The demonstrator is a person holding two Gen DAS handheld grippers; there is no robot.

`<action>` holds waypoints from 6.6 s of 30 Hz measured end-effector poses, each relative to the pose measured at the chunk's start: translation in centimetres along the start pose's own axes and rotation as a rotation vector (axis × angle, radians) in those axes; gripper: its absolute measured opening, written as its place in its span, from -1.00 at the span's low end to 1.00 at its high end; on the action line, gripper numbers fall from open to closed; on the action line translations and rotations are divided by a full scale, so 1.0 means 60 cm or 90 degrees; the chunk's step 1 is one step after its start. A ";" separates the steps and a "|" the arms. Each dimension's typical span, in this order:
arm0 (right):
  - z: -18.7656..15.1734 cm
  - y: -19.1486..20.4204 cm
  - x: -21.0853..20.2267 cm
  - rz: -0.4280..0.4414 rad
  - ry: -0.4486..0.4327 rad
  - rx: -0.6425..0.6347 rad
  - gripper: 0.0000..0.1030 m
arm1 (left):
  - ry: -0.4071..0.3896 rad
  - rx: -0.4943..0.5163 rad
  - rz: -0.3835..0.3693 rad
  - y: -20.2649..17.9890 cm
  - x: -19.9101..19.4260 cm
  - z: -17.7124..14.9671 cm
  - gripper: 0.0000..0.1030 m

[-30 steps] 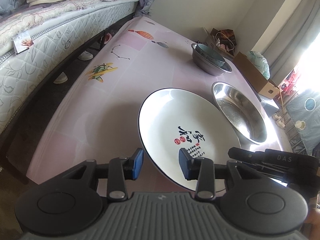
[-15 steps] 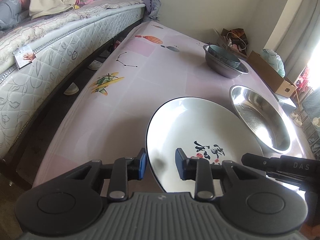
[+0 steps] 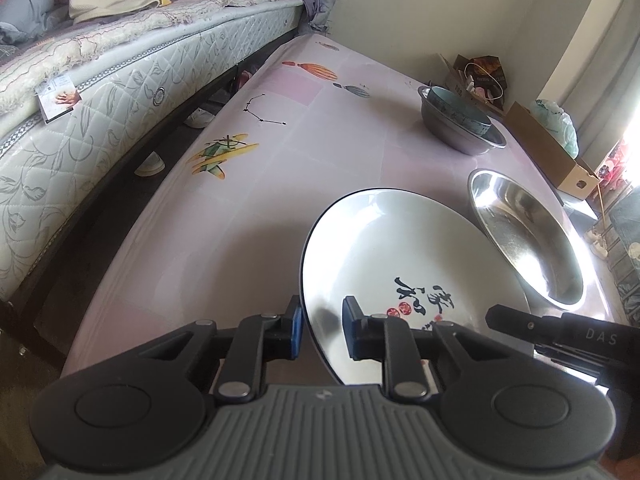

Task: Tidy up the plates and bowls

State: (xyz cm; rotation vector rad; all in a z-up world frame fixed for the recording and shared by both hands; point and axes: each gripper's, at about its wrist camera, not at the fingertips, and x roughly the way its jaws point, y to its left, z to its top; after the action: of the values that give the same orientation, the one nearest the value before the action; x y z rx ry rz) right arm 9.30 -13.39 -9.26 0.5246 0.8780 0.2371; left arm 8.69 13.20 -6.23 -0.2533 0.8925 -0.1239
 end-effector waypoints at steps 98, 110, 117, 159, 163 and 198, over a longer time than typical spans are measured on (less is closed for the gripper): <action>-0.018 0.030 -0.006 -0.025 -0.008 -0.087 -0.58 | 0.013 0.049 0.032 -0.021 0.003 -0.009 -0.28; -0.027 0.055 -0.004 -0.060 -0.015 -0.132 -0.48 | 0.010 0.048 0.051 -0.031 0.003 -0.011 -0.20; -0.029 0.057 -0.007 -0.070 -0.014 -0.136 -0.48 | 0.010 0.040 0.049 -0.029 0.001 -0.010 -0.20; -0.031 0.085 -0.032 -0.061 -0.032 -0.172 -0.47 | -0.027 0.015 0.033 -0.012 -0.050 -0.020 -0.20; -0.034 0.092 -0.040 -0.059 -0.041 -0.179 -0.47 | -0.037 0.015 0.031 -0.013 -0.057 -0.019 -0.20; 0.057 -0.016 -0.165 -0.087 -0.179 -0.124 -0.47 | -0.092 0.106 -0.047 -0.213 -0.029 0.064 -0.20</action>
State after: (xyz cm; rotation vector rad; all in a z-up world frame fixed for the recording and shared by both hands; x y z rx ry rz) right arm 5.77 -19.37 -1.33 0.3055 0.6060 0.1189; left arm 10.60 1.89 0.83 -0.1382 0.7242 -0.2446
